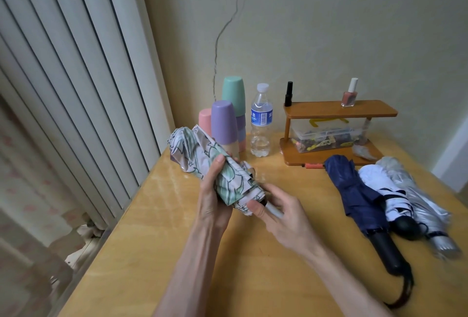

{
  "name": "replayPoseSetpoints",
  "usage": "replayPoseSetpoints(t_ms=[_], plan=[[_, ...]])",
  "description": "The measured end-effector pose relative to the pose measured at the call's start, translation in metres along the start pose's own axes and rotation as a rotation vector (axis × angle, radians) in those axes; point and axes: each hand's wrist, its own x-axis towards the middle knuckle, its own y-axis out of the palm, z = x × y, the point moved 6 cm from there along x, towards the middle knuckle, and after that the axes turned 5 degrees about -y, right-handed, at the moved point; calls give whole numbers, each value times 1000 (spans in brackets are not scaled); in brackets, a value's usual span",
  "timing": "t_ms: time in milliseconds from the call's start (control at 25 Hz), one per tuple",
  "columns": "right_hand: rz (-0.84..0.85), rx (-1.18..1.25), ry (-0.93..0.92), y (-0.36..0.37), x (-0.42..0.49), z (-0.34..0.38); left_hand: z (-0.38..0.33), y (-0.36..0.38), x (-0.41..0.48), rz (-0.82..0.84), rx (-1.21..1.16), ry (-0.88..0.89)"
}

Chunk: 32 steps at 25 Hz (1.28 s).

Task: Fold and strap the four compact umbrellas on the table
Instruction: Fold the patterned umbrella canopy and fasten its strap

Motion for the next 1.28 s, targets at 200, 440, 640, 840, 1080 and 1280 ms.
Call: replayPoseSetpoints(t_ms=[200,440,640,840,1080,1280], plan=[[187,148,298,7,-9,-12,-3,-7,0,-5,-72,5],[15,-267,-124,4,-3,-2,-3,-11,8,-76,77,6],[-31,51,21,-3,4,-10,8,-17,14,-59,153,55],[-106,-528,-179,-6,-4,-4,5,-11,16,-117,229,170],[-26,-220,-150,-6,5,3,7,-2,11,-8,172,127],[-113,-656,-270,-6,-1,1,1,-6,13,-93,173,155]])
